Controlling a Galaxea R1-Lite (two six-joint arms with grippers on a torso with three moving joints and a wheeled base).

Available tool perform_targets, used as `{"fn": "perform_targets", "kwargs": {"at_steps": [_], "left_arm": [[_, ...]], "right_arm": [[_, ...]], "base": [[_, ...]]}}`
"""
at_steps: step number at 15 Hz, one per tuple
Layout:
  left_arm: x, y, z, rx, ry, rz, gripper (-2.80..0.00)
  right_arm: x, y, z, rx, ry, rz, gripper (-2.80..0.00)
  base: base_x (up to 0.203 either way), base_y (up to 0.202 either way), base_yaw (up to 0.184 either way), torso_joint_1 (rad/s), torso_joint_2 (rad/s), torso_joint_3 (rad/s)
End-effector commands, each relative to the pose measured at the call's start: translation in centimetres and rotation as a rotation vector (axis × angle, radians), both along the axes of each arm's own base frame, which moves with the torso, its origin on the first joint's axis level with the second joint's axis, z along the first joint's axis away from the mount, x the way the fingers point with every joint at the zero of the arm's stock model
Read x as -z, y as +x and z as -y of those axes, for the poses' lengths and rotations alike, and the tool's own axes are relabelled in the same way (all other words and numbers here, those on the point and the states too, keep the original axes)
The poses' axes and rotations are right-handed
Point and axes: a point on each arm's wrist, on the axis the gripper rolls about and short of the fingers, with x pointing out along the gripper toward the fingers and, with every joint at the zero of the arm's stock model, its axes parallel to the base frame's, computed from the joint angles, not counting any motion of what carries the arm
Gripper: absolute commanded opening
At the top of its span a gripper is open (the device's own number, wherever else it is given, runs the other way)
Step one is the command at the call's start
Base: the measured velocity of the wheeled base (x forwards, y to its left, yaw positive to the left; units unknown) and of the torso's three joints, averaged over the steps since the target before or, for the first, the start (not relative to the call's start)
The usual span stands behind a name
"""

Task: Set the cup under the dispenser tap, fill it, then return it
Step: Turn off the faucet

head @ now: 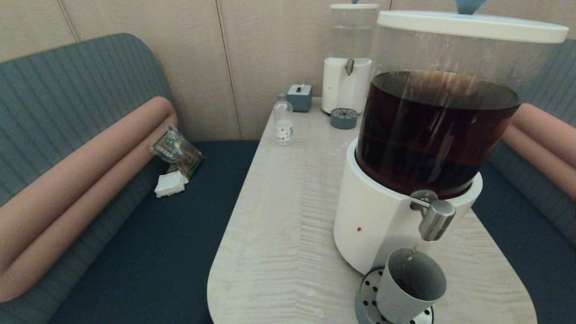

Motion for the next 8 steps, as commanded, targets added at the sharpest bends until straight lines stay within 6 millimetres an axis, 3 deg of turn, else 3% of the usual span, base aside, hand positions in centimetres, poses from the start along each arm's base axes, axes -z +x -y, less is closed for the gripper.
{"fn": "perform_targets", "kwargs": {"at_steps": [1, 3, 6, 8], "left_arm": [[-0.2, -0.1, 0.0, 0.0, 0.007, 0.007, -2.8], [-2.2, -0.6, 0.1, 0.022, 0.016, 0.057, -2.8], [-10.4, -2.1, 0.2, 0.091, 0.01, 0.144, -2.8], [-17.1, -0.9, 0.4, 0.153, -0.003, 0.143, -2.8]], "right_arm": [[0.0, 0.0, 0.0, -0.001, -0.001, 0.004, -2.8], [0.0, 0.0, 0.0, -0.001, -0.001, 0.004, -2.8], [0.0, 0.0, 0.0, 0.0, -0.001, 0.004, -2.8], [0.0, 0.0, 0.0, -0.002, -0.001, 0.004, -2.8]], "base": [[0.0, 0.0, 0.0, 0.0, 0.0, 0.0], [0.0, 0.0, 0.0, 0.0, 0.0, 0.0], [0.0, 0.0, 0.0, 0.0, 0.0, 0.0], [0.0, 0.0, 0.0, 0.0, 0.0, 0.0]]}}
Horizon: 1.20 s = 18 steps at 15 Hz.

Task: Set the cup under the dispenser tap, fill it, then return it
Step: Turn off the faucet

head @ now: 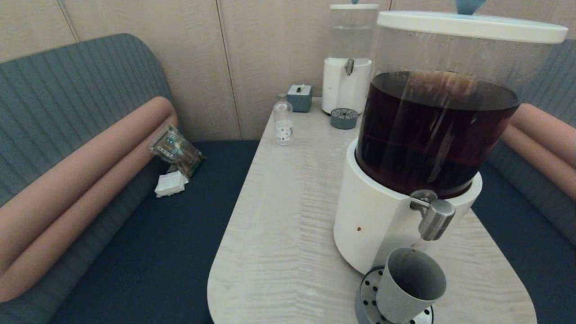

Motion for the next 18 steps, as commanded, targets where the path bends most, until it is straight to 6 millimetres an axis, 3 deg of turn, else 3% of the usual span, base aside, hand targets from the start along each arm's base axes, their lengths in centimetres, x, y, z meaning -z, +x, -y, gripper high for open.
{"fn": "perform_targets", "kwargs": {"at_steps": [1, 3, 6, 10, 12, 15, 18], "left_arm": [[-6.2, 3.3, 0.0, 0.037, -0.005, -0.058, -2.8], [-11.8, 6.0, 0.2, 0.151, -0.014, -0.078, -2.8], [-14.7, 10.8, 0.8, 0.433, -0.017, -0.229, -2.8], [-13.5, 18.9, 2.1, 0.582, 0.075, -0.336, -2.8], [-12.0, 22.7, 3.9, 0.69, 0.133, -0.361, -2.8], [-11.7, 24.7, 7.6, 0.858, 0.229, -0.346, -2.8], [-10.8, 25.8, 9.7, 0.864, 0.518, -0.333, -2.8]], "right_arm": [[0.0, 0.0, 0.0, 0.0, -0.001, 0.003, -2.8], [0.0, 0.0, 0.0, -0.001, -0.001, 0.003, -2.8], [0.0, 0.0, 0.0, 0.0, -0.001, 0.002, -2.8], [0.0, 0.0, 0.0, 0.0, -0.001, 0.003, -2.8], [0.0, 0.0, 0.0, 0.0, -0.001, 0.003, -2.8], [0.0, 0.0, 0.0, 0.0, -0.001, 0.003, -2.8], [0.0, 0.0, 0.0, 0.0, -0.001, 0.003, -2.8]], "base": [[0.0, 0.0, 0.0, 0.0, 0.0, 0.0], [0.0, 0.0, 0.0, 0.0, 0.0, 0.0], [0.0, 0.0, 0.0, 0.0, 0.0, 0.0], [0.0, 0.0, 0.0, 0.0, 0.0, 0.0], [0.0, 0.0, 0.0, 0.0, 0.0, 0.0], [0.0, 0.0, 0.0, 0.0, 0.0, 0.0], [0.0, 0.0, 0.0, 0.0, 0.0, 0.0]]}}
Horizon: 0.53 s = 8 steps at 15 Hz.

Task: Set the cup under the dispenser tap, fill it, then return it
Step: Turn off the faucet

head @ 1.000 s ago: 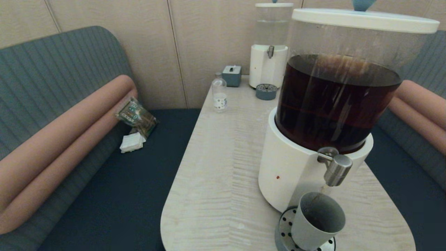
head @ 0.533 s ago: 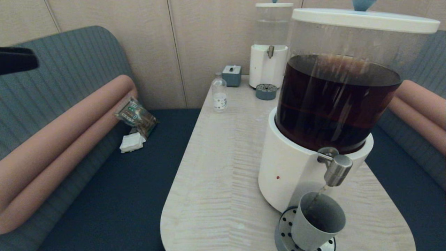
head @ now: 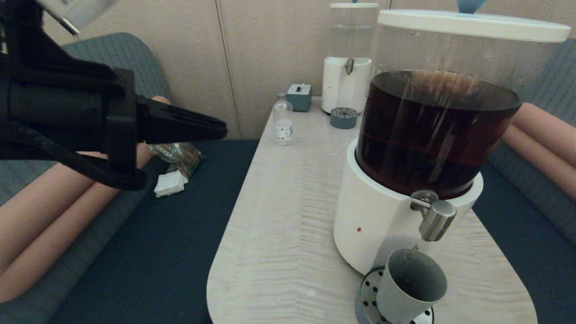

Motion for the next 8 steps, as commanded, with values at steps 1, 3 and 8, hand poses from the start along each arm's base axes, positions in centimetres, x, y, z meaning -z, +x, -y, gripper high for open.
{"fn": "perform_targets", "kwargs": {"at_steps": [1, 3, 8], "left_arm": [[1.5, 0.7, 1.8, 0.07, 0.158, -0.01, -2.8], [1.9, -0.1, 3.4, 0.054, 0.283, -0.002, -2.8], [1.7, 1.0, 9.3, 0.092, 0.448, 0.168, -2.8]], "right_arm": [[0.0, 0.0, 0.0, 0.0, -0.001, 0.003, -2.8], [0.0, 0.0, 0.0, 0.0, -0.001, 0.003, -2.8], [0.0, 0.0, 0.0, 0.0, -0.001, 0.003, -2.8]], "base": [[0.0, 0.0, 0.0, 0.0, 0.0, 0.0], [0.0, 0.0, 0.0, 0.0, 0.0, 0.0], [0.0, 0.0, 0.0, 0.0, 0.0, 0.0]]}}
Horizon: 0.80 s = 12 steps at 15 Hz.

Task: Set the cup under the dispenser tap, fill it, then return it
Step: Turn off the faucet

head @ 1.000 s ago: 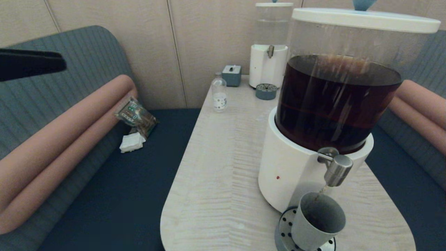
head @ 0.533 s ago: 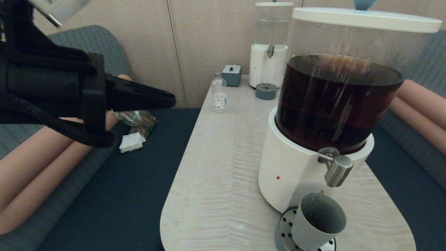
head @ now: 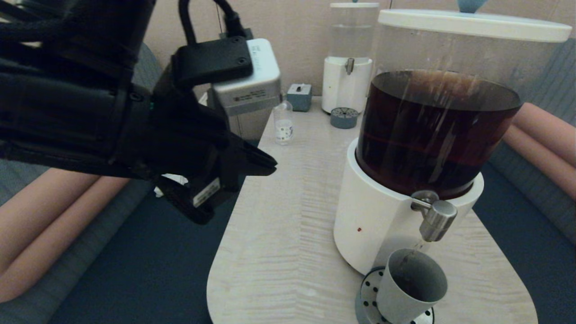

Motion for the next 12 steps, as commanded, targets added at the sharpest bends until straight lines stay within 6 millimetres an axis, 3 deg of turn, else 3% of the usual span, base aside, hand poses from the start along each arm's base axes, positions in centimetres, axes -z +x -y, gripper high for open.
{"fn": "perform_targets", "kwargs": {"at_steps": [1, 5, 12], "left_arm": [[1.0, 0.5, 3.2, 0.048, 0.045, 0.001, -2.8], [2.2, 0.4, 8.3, 0.12, 0.036, 0.046, -2.8], [4.3, -1.0, 12.6, 0.21, 0.061, 0.008, -2.8]], "right_arm": [[0.0, 0.0, 0.0, 0.0, -0.001, 0.003, -2.8], [0.0, 0.0, 0.0, 0.0, -0.001, 0.003, -2.8], [0.0, 0.0, 0.0, -0.001, -0.001, 0.003, -2.8]], "base": [[0.0, 0.0, 0.0, 0.0, 0.0, 0.0], [0.0, 0.0, 0.0, 0.0, 0.0, 0.0], [0.0, 0.0, 0.0, 0.0, 0.0, 0.0]]}}
